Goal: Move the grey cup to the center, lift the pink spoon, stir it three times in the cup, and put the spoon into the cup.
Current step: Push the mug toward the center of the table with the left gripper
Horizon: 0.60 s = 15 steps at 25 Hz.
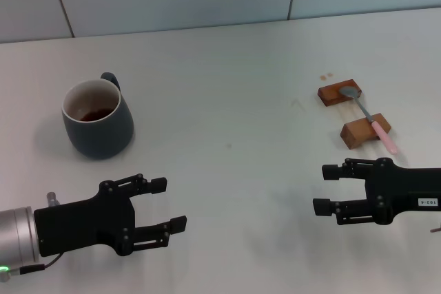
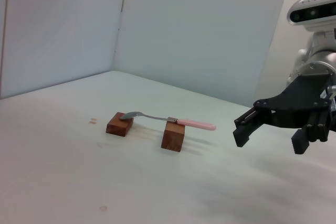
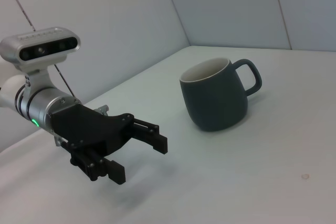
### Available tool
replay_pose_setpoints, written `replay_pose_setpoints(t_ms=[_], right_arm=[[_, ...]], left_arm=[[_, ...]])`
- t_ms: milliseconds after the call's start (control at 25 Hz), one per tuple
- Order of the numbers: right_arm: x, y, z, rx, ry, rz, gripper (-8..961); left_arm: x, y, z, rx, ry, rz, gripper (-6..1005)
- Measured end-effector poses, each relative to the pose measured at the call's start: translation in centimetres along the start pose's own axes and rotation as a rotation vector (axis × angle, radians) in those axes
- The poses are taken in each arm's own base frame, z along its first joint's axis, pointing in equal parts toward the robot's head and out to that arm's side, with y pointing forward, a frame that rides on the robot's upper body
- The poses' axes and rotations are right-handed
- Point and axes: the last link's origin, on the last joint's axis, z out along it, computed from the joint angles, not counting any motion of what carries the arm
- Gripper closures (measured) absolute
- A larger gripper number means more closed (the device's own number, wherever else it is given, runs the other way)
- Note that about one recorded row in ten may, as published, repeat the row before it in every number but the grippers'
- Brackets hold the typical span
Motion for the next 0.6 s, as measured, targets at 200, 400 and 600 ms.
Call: replay_pose_setpoints(t_ms=[200, 400, 600], right_arm=[[0.0, 0.0, 0.0, -0.001, 0.001, 0.000, 132], [0.0, 0.1, 0.1, -0.004, 0.002, 0.001, 136], [0.0, 0.1, 0.1, -0.005, 0.002, 0.001, 141]], left_arm=[[-0.1, 0.0, 0.0, 0.001, 0.000, -0.002, 220], [0.9, 0.1, -1.0, -0.001, 0.059, 0.025, 243], [2.9, -2.2, -5.7, 0.278, 0.284, 0.096, 266]])
